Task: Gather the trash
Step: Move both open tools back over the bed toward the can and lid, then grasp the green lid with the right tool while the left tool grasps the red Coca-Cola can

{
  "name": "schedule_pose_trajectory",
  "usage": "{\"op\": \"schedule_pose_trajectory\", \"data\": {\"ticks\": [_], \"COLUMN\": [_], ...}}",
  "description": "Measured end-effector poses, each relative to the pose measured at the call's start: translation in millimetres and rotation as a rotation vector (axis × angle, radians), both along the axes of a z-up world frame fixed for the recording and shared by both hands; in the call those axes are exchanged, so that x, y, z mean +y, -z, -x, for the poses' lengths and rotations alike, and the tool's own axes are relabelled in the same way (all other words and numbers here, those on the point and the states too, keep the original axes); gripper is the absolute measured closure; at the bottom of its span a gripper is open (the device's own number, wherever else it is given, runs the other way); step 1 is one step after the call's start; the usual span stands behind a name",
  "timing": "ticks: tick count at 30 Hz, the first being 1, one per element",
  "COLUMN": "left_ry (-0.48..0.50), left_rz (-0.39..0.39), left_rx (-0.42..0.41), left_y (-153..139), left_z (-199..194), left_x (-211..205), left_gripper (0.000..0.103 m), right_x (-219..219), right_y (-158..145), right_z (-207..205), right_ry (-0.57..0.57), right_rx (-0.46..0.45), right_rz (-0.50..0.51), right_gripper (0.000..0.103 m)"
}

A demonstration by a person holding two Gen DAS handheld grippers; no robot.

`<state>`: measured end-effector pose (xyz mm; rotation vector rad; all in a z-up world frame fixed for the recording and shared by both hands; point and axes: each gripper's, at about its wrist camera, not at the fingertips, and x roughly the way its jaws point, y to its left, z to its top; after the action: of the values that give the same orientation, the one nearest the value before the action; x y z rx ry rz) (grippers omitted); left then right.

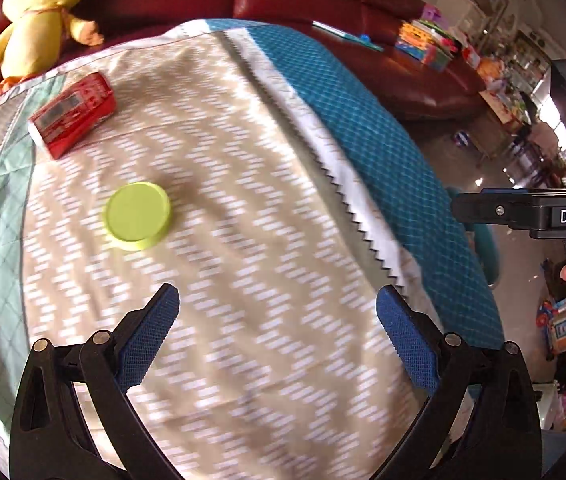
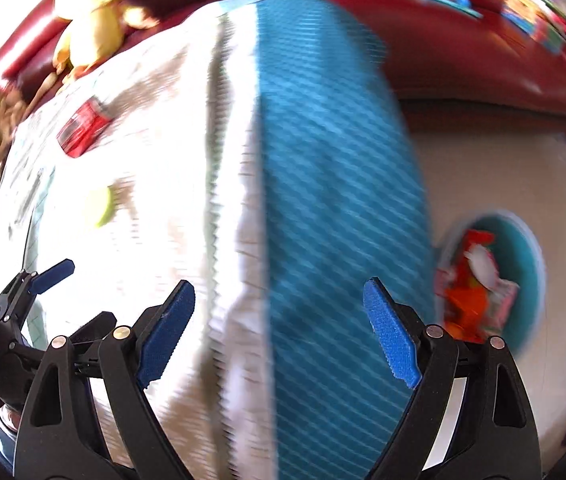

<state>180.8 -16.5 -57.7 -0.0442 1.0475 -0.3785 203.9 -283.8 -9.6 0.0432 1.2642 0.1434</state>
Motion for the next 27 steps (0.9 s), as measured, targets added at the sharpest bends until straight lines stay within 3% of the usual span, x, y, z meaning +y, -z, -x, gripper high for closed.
{"op": "schedule_pose_trajectory", "data": {"ticks": [7, 13, 19, 21, 27], "left_ry": [-0.141, -0.209, -0.251, -0.247, -0.233], "left_rz": [-0.005, -0.027, 0.008, 0.006, 0.001], "left_rx": [0.008, 0.010, 0.023, 0.024, 0.025], "left_y": [7, 11, 18, 20, 24], "left_z": [-3, -11, -16, -16, -21], "left_x": [98, 153, 183, 186, 192], "left_gripper": [0.004, 0.004, 0.004, 0.004, 0.004], "right_x": [104, 166, 208, 215, 231], "right_y": [19, 37, 58, 63, 78], "right_z": [-31, -51, -72, -75, -84], "right_ry": [-0.160, -0.216, -0.240, -0.249, -0.258], "right_rx": [0.062, 0.101, 0.122, 0.125, 0.142], "right_rz": [-0.026, -0.035, -0.020, -0.011, 0.027], "right_gripper": [0.021, 0.021, 0.022, 0.031, 0.038]}}
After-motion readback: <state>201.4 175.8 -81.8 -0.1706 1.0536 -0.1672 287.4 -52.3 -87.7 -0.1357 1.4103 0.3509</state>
